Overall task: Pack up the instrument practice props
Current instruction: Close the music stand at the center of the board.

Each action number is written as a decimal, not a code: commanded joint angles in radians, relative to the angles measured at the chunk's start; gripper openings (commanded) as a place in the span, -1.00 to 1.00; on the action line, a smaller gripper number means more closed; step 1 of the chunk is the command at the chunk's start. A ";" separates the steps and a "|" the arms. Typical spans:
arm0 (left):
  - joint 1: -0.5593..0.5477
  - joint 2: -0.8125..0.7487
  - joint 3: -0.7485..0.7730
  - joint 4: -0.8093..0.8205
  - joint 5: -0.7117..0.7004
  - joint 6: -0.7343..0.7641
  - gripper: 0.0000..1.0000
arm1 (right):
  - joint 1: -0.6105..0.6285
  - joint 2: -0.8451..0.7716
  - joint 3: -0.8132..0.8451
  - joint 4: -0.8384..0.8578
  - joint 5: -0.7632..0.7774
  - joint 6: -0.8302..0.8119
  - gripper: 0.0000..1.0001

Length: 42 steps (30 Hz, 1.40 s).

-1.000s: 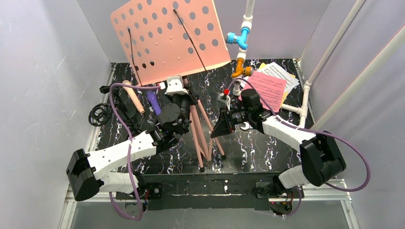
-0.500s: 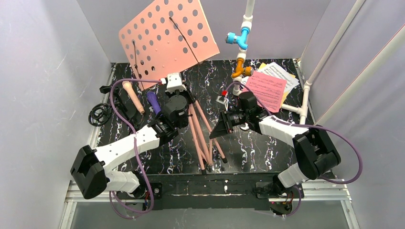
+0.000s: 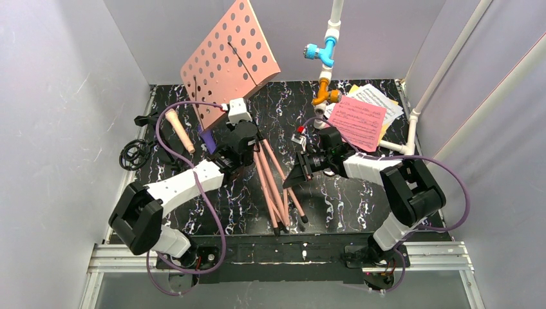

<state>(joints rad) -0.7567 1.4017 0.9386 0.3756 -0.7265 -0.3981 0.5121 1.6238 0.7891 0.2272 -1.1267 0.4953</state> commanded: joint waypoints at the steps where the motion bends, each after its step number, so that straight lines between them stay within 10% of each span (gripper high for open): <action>1: -0.009 -0.007 0.018 0.058 0.121 -0.009 -1.00 | -0.059 0.043 0.069 0.023 0.136 0.003 -0.97; 24: 0.056 0.321 0.136 0.032 0.284 -0.102 -1.00 | -0.188 0.214 0.094 -0.002 0.110 -0.032 -0.94; 42: 0.061 0.445 0.168 -0.034 0.328 -0.131 -1.00 | -0.229 0.236 0.095 -0.046 0.096 -0.113 -0.03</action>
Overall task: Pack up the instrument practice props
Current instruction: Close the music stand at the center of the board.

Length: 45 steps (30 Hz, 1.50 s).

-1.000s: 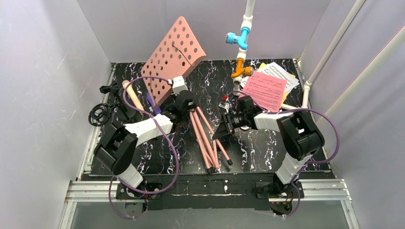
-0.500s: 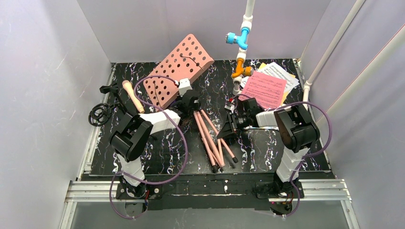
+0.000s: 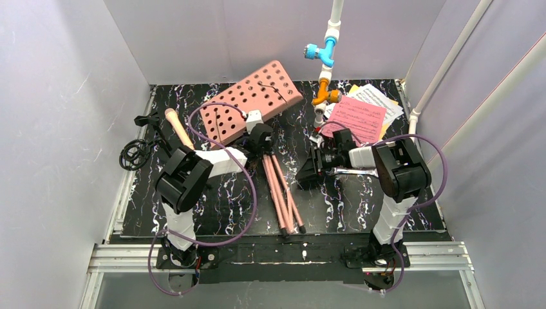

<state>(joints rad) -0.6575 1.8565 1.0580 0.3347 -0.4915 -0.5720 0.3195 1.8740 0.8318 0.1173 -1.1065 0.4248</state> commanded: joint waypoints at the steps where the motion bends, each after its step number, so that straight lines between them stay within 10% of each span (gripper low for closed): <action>1: -0.038 -0.005 0.056 0.005 0.097 0.042 -1.00 | -0.038 -0.021 0.052 0.059 0.078 -0.051 0.06; 11: -0.038 0.027 0.105 -0.026 0.125 0.010 -0.98 | -0.050 -0.079 0.044 -0.012 0.061 -0.176 0.44; 26: -0.037 -0.099 0.077 -0.044 0.262 0.037 0.47 | -0.051 -0.278 0.087 -0.384 0.038 -0.670 0.66; 36: -0.034 -0.438 -0.208 -0.112 0.421 0.167 0.89 | -0.077 -0.435 0.087 -0.674 0.108 -1.076 0.72; 45: 0.031 -0.433 -0.272 -0.241 0.212 0.265 0.96 | -0.194 -0.582 0.027 -0.651 0.137 -1.119 0.81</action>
<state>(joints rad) -0.6613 1.3727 0.7750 0.1421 -0.2165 -0.3347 0.1680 1.3231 0.8673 -0.5262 -0.9615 -0.6571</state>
